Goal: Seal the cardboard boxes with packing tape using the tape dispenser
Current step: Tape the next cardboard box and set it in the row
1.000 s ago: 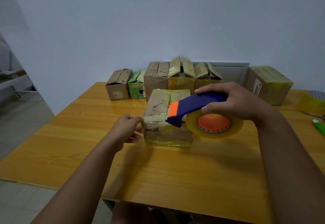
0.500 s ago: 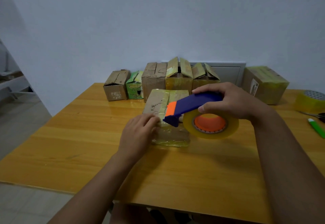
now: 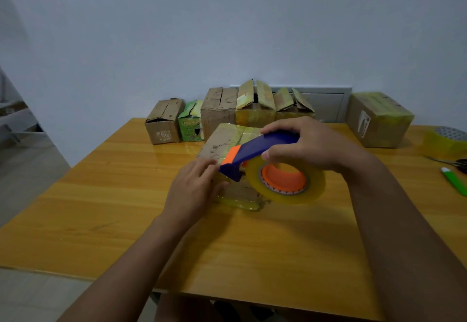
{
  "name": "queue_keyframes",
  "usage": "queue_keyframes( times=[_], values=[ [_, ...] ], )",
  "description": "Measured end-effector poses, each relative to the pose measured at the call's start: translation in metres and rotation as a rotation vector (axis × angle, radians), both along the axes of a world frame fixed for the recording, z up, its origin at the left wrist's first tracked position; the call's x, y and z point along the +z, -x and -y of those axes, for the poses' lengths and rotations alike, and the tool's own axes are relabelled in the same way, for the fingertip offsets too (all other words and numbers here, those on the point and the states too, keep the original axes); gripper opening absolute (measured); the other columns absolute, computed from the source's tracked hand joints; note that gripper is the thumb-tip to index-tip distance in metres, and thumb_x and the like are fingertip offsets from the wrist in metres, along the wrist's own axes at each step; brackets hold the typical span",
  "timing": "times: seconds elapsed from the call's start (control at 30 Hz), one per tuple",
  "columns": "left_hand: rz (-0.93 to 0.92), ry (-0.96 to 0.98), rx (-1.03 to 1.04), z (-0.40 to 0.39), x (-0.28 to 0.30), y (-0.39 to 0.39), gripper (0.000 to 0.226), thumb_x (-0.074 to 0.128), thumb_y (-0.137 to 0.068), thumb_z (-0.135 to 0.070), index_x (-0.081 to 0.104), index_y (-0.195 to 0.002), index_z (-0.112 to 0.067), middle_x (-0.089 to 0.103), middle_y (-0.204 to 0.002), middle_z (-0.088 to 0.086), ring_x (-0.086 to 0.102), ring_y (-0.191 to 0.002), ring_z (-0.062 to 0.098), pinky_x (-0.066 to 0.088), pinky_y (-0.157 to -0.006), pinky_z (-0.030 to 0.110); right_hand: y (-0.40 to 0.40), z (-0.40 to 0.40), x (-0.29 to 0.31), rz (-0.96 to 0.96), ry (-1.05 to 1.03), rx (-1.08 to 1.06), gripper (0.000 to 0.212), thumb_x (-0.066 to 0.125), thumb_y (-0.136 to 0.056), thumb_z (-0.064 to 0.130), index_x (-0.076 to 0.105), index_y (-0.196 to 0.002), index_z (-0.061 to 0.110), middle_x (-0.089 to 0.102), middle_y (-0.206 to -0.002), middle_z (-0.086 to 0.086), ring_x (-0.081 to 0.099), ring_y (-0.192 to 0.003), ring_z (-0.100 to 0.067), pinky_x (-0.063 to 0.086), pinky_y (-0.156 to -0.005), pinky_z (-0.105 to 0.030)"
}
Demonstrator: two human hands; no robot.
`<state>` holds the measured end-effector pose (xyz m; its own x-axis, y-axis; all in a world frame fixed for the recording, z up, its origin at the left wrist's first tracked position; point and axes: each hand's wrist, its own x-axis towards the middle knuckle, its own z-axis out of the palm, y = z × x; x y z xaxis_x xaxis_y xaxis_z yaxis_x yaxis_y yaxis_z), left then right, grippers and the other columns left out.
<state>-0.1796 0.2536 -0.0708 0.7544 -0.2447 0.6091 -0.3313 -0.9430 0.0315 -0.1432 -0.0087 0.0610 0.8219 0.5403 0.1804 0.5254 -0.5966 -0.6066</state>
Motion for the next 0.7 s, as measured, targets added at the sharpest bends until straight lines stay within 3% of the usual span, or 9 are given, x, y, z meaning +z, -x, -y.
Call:
queue_keyframes(
  times=[0.07,0.17,0.37,0.57,0.7],
  values=[
    [0.018,0.043,-0.009,0.003,-0.004,-0.004,0.043,0.050,-0.093,-0.044,0.065,-0.117,-0.011,0.066,-0.120,0.006,0.059,-0.108,0.022,0.047,-0.084,0.032,0.000,0.003,0.000,-0.008,-0.014,0.009,0.048,0.073,-0.079,0.045,0.060,-0.125,0.037,0.056,-0.115,0.015,0.054,-0.096,-0.003,0.041,-0.069,-0.017],
    [0.073,0.104,-0.019,-0.002,-0.008,-0.010,0.031,0.055,-0.093,-0.038,0.067,-0.105,-0.012,0.069,-0.110,0.005,0.063,-0.097,0.023,0.047,-0.073,0.031,-0.003,0.015,-0.005,-0.025,-0.070,0.018,0.043,0.076,-0.078,0.044,0.064,-0.119,0.039,0.059,-0.110,0.020,0.057,-0.094,-0.003,0.042,-0.072,-0.017],
    [0.112,0.044,0.013,0.001,-0.005,-0.013,0.027,0.053,-0.093,-0.031,0.068,-0.104,-0.012,0.070,-0.107,0.005,0.065,-0.091,0.027,0.048,-0.067,0.032,0.001,0.076,-0.031,-0.095,-0.197,-0.010,0.051,0.070,-0.068,0.050,0.063,-0.118,0.043,0.058,-0.117,0.022,0.057,-0.095,0.007,0.044,-0.069,-0.006],
    [0.051,-0.021,0.022,0.003,-0.006,-0.009,0.035,0.047,-0.096,-0.034,0.063,-0.124,-0.020,0.064,-0.119,0.008,0.060,-0.103,0.028,0.052,-0.071,0.037,0.002,0.084,-0.050,-0.112,-0.276,-0.003,0.058,0.073,-0.062,0.058,0.062,-0.119,0.047,0.057,-0.122,0.020,0.058,-0.099,0.004,0.046,-0.072,-0.008],
    [0.006,-0.032,0.047,0.005,-0.006,-0.007,0.036,0.046,-0.096,-0.033,0.063,-0.125,-0.021,0.063,-0.121,0.009,0.059,-0.104,0.029,0.053,-0.070,0.037,0.004,0.087,-0.060,-0.146,-0.309,0.002,0.058,0.070,-0.059,0.062,0.062,-0.116,0.053,0.058,-0.121,0.018,0.059,-0.098,0.001,0.048,-0.073,-0.011]
  ],
)
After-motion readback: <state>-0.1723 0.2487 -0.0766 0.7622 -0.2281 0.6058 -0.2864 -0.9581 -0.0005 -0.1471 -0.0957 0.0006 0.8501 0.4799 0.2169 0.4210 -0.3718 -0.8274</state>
